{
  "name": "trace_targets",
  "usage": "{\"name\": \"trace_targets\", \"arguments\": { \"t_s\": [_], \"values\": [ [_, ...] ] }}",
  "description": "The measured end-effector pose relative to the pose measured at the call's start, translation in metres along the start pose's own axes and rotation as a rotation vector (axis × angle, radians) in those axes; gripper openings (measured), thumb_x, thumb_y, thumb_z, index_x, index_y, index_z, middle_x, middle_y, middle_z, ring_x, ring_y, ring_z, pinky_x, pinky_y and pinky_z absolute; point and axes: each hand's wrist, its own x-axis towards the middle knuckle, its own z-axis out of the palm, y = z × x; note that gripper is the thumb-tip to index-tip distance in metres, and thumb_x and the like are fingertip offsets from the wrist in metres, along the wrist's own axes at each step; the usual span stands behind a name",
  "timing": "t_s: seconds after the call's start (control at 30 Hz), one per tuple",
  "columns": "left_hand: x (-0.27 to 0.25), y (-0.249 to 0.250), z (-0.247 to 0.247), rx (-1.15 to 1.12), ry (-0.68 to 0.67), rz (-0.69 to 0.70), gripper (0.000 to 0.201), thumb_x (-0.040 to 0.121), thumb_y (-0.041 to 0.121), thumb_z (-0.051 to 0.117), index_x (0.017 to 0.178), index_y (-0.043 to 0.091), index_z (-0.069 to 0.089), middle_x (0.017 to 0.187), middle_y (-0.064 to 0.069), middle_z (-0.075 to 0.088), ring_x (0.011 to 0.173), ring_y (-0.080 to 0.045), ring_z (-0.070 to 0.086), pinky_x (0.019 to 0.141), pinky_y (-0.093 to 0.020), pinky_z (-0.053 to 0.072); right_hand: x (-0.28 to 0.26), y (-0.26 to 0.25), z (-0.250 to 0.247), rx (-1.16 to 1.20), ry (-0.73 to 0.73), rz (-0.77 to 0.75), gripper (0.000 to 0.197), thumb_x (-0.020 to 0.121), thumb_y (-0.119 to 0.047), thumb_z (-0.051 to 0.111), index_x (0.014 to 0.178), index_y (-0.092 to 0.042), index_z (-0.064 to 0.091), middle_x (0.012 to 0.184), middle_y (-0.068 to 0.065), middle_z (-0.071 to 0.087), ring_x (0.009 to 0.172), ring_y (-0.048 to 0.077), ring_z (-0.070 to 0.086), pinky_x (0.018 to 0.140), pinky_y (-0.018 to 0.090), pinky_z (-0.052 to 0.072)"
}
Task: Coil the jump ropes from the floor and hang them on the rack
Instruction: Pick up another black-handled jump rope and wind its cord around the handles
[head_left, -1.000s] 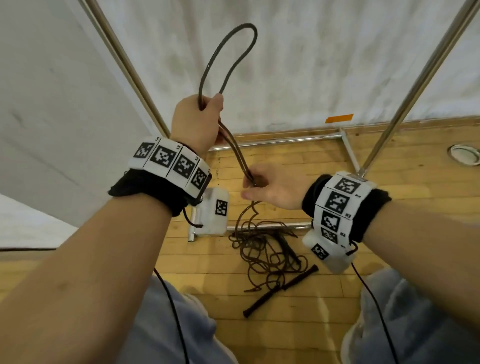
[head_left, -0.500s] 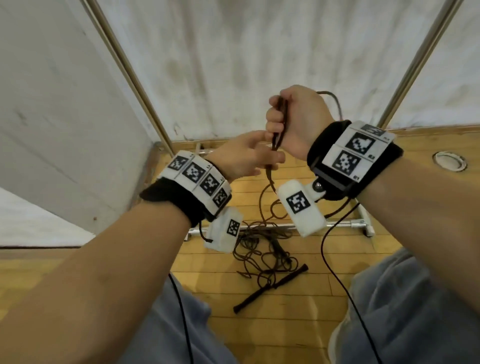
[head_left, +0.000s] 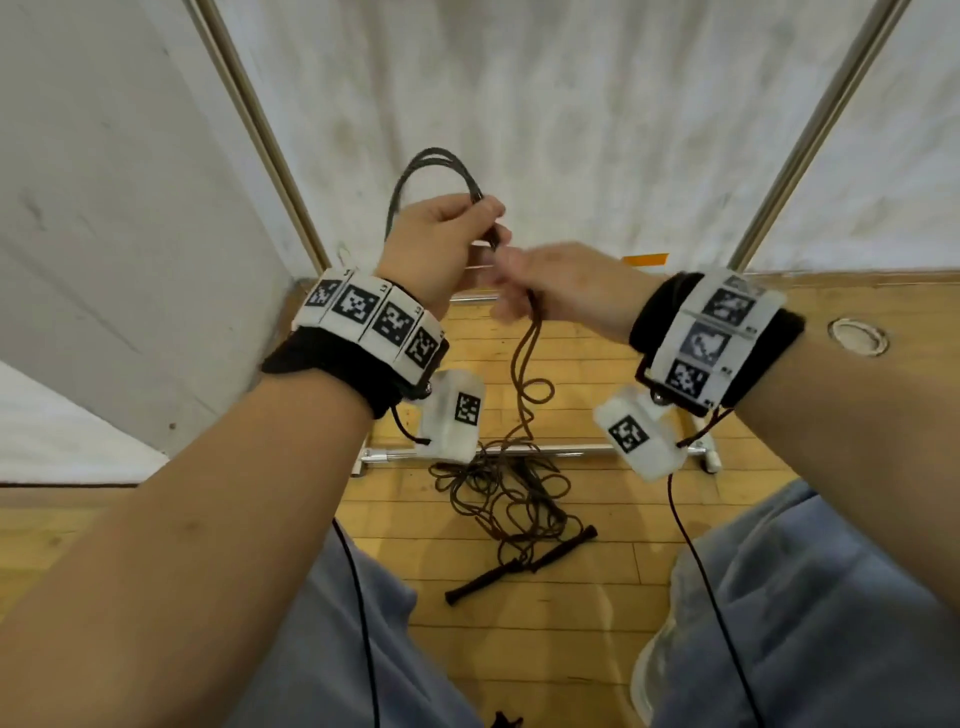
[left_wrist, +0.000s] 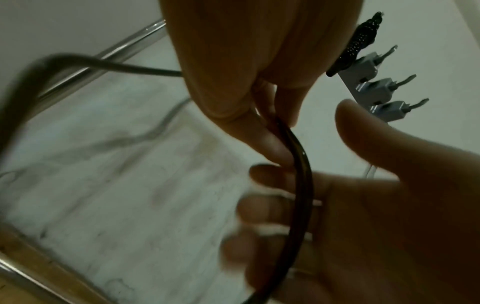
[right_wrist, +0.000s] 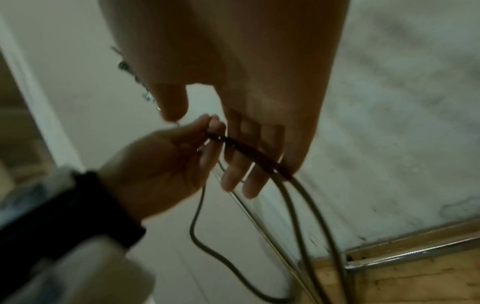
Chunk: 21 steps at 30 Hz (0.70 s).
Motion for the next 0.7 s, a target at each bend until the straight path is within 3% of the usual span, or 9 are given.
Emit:
{"name": "trace_targets", "arguments": {
  "t_s": [0.07, 0.2, 0.3, 0.37, 0.43, 0.5, 0.57, 0.63, 0.7],
  "values": [
    [0.003, 0.005, -0.006, -0.059, 0.037, 0.008, 0.011, 0.096, 0.013, 0.055, 0.090, 0.008, 0.062, 0.072, -0.003, 0.063, 0.065, -0.019, 0.069, 0.055, -0.024, 0.055, 0.000, 0.006, 0.011, -0.261, -0.035, -0.037, 0.014, 0.091, -0.033, 0.057, 0.083, -0.021, 0.059, 0.086, -0.001, 0.071, 0.091, 0.019, 0.066, 0.090, 0.036, 0.049],
    [0.010, 0.010, -0.013, -0.173, 0.120, 0.041, 0.009, 0.094, 0.013, 0.057, 0.089, 0.008, 0.063, 0.068, -0.002, 0.064, 0.066, -0.021, 0.071, 0.057, -0.025, 0.054, 0.008, 0.008, 0.010, -0.589, 0.099, -0.112, 0.013, 0.091, -0.027, 0.055, 0.078, -0.025, 0.054, 0.077, -0.011, 0.066, 0.070, 0.004, 0.058, 0.063, 0.025, 0.040],
    [0.015, 0.010, -0.018, -0.268, 0.226, 0.024, 0.012, 0.095, 0.017, 0.057, 0.091, 0.007, 0.063, 0.069, -0.004, 0.068, 0.067, -0.021, 0.070, 0.059, -0.024, 0.054, 0.015, 0.006, 0.003, -0.428, 0.032, 0.006, 0.020, 0.096, -0.026, 0.050, 0.083, -0.015, 0.062, 0.084, -0.002, 0.072, 0.073, 0.012, 0.067, 0.067, 0.024, 0.052],
    [0.018, 0.007, -0.023, -0.190, 0.258, -0.060, 0.027, 0.095, 0.033, 0.057, 0.095, 0.007, 0.061, 0.078, -0.007, 0.073, 0.071, -0.019, 0.071, 0.063, -0.026, 0.055, 0.015, 0.003, 0.002, -0.202, 0.067, 0.056, 0.025, 0.096, -0.024, 0.050, 0.082, -0.009, 0.064, 0.082, 0.006, 0.074, 0.072, 0.017, 0.071, 0.064, 0.023, 0.057],
    [0.018, 0.001, -0.026, 0.028, 0.138, -0.180, 0.049, 0.090, 0.054, 0.055, 0.103, 0.008, 0.060, 0.090, -0.007, 0.074, 0.081, -0.019, 0.072, 0.074, -0.034, 0.057, 0.016, -0.002, 0.002, -0.039, 0.196, 0.050, 0.027, 0.096, -0.022, 0.052, 0.079, -0.005, 0.064, 0.077, 0.011, 0.073, 0.068, 0.022, 0.072, 0.059, 0.023, 0.057],
    [0.014, -0.009, -0.024, 0.204, -0.130, -0.270, 0.053, 0.087, 0.058, 0.055, 0.109, 0.011, 0.062, 0.100, -0.004, 0.074, 0.094, -0.019, 0.070, 0.088, -0.040, 0.052, 0.017, -0.007, 0.002, 0.088, 0.327, 0.025, 0.027, 0.094, -0.021, 0.055, 0.075, -0.003, 0.064, 0.072, 0.015, 0.071, 0.065, 0.029, 0.071, 0.059, 0.030, 0.058],
    [0.008, -0.019, -0.018, 0.319, -0.362, -0.285, 0.036, 0.089, 0.045, 0.060, 0.108, 0.015, 0.065, 0.104, 0.000, 0.073, 0.099, -0.017, 0.068, 0.090, -0.038, 0.048, 0.018, -0.011, -0.001, 0.213, 0.415, 0.008, 0.026, 0.092, -0.019, 0.057, 0.072, -0.003, 0.063, 0.068, 0.014, 0.069, 0.062, 0.029, 0.069, 0.058, 0.033, 0.057],
    [0.002, -0.030, -0.012, 0.418, -0.425, -0.271, 0.014, 0.091, 0.031, 0.062, 0.096, 0.018, 0.067, 0.099, 0.002, 0.074, 0.095, -0.014, 0.069, 0.084, -0.034, 0.048, 0.017, -0.015, -0.005, 0.329, 0.457, 0.011, 0.026, 0.093, -0.021, 0.056, 0.073, -0.005, 0.060, 0.070, 0.014, 0.069, 0.061, 0.025, 0.068, 0.054, 0.028, 0.054],
    [0.000, -0.040, -0.008, 0.472, -0.429, -0.294, 0.011, 0.093, 0.024, 0.059, 0.084, 0.020, 0.065, 0.093, 0.002, 0.075, 0.092, -0.014, 0.071, 0.083, -0.034, 0.048, 0.016, -0.018, -0.009, 0.419, 0.483, 0.009, 0.025, 0.094, -0.021, 0.055, 0.075, -0.005, 0.057, 0.070, 0.013, 0.069, 0.058, 0.023, 0.067, 0.051, 0.025, 0.053]
  ]
}}
